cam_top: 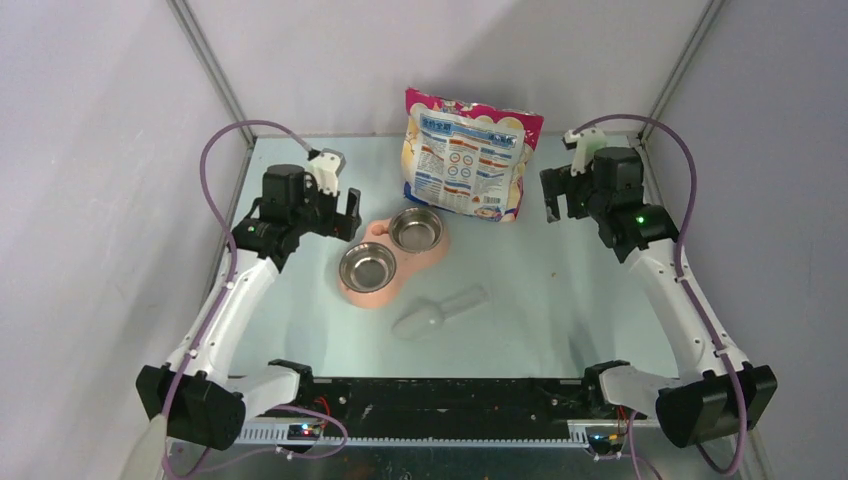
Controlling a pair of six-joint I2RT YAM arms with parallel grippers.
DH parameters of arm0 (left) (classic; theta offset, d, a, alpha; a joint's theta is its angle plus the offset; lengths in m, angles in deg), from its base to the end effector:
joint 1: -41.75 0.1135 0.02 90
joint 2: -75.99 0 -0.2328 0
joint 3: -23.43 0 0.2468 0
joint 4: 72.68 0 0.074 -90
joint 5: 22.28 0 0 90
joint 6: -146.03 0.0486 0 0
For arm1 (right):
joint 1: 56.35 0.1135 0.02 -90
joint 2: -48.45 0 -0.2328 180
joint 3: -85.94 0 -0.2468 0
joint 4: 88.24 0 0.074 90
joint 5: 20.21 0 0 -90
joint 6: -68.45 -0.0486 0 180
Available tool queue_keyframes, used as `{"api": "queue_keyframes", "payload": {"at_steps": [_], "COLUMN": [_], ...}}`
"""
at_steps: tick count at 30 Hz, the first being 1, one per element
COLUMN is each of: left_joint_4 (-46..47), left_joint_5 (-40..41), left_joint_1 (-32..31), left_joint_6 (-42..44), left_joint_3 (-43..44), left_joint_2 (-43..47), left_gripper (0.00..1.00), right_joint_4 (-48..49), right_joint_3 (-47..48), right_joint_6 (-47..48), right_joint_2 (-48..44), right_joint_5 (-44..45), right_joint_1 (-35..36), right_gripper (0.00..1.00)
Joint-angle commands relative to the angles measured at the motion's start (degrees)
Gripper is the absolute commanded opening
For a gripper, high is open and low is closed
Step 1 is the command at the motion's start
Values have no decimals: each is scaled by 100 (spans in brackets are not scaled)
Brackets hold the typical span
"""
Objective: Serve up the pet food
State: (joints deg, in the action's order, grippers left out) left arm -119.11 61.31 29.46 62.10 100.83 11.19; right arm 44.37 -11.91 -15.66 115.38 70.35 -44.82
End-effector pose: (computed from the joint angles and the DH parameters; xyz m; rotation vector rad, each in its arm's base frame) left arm 0.2561 -0.0614 0.3099 0.4087 2.1238 -0.1835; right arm 0.2653 0.0536 0.3272 -0.3173 2.1089 0.0475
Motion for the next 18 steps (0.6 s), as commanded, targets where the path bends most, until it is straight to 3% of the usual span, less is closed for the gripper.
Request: {"api": "queue_keyframes", "payload": {"at_steps": [1, 4, 8, 15, 18], "left_joint_4": [121, 446, 728, 1200, 1247], "left_joint_5": [-1243, -1625, -2041, -2290, -2348], "left_joint_1": [-47, -49, -50, -45, -49], "left_joint_6": [261, -11, -207, -553, -578], "left_joint_3": [-99, -218, -275, -646, -799], "left_joint_2": [150, 115, 115, 354, 460], "left_gripper": [95, 93, 91, 91, 91], "right_joint_4": [547, 599, 737, -608, -443], "right_joint_3": [558, 986, 1924, 5148, 5477], "right_joint_6": [283, 1026, 1628, 1987, 2229], "right_joint_2": [88, 323, 1054, 3617, 4097], "right_joint_5": [584, -876, -2099, -2752, -2693], "right_joint_1": [300, 364, 439, 451, 397], "right_gripper": [99, 99, 98, 85, 83]}}
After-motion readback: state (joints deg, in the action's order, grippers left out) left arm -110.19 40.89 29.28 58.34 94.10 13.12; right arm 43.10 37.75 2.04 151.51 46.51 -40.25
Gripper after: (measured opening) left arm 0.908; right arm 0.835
